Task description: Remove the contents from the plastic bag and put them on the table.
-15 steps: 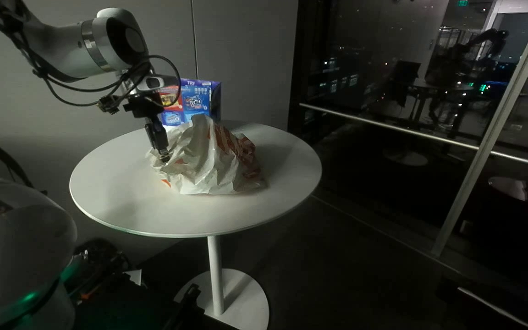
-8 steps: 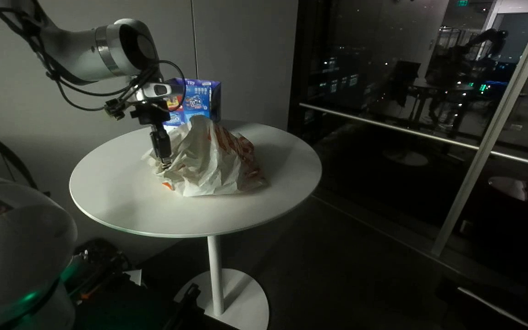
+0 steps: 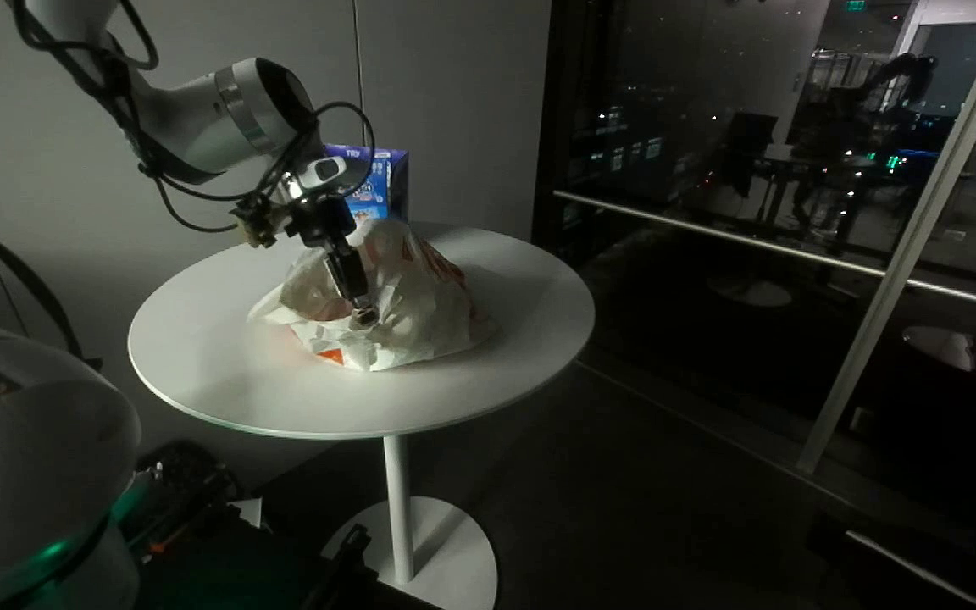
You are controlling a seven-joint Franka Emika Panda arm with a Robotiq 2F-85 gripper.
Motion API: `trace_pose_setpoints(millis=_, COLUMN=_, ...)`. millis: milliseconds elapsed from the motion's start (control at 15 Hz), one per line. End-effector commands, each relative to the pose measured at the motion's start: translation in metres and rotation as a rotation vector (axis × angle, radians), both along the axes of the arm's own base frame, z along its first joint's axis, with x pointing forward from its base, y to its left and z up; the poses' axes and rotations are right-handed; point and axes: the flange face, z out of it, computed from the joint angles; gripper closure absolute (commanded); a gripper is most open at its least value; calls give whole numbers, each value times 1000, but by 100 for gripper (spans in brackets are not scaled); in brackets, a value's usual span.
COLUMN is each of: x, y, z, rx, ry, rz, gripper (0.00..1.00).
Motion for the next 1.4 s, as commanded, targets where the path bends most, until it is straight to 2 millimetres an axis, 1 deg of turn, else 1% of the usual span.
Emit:
trace_pose_setpoints(millis=0, x=15, y=-8, z=0, rx=-34, ry=-7, rz=-4, gripper=90)
trace_pose_setpoints(millis=67, x=16, y=-5, z=1, rx=72, ry=11, rz=39, gripper=65)
trace_pose_setpoints(millis=200, x=16, y=0, z=8, rx=180, ry=4, rz=91, gripper=64)
trace_pose_setpoints(millis=267, x=14, y=4, z=18, rx=225, ry=-4, rz=126, gripper=58)
trace_pose_setpoints(millis=333, x=11, y=7, z=28, rx=265, ry=-11, rz=161, gripper=50)
trace_pose_setpoints(millis=467, x=3, y=14, z=50, rx=321, ry=-28, rz=245, gripper=37)
trace_pose_setpoints(millis=533, x=2, y=17, z=58, rx=343, ry=-30, rz=291, gripper=28)
trace_pose_setpoints(millis=667, x=9, y=24, z=59, rx=406, ry=-19, rz=372, gripper=15)
trace_pose_setpoints(millis=733, x=13, y=27, z=56, rx=433, ry=-9, rz=415, gripper=5)
trace_pose_setpoints(millis=800, x=16, y=32, z=54, rx=468, ry=-8, rz=452, gripper=1)
trace_pose_setpoints(millis=933, x=21, y=43, z=48, rx=531, ry=-4, rz=533, gripper=0)
trace_pose_setpoints(millis=1067, x=27, y=49, z=40, rx=590, ry=19, rz=615, gripper=0)
trace_pose_setpoints(millis=1200, x=33, y=43, z=26, rx=632, ry=112, rz=687, gripper=0)
trace_pose_setpoints(millis=1333, x=35, y=32, z=18, rx=603, ry=174, rz=688, gripper=0)
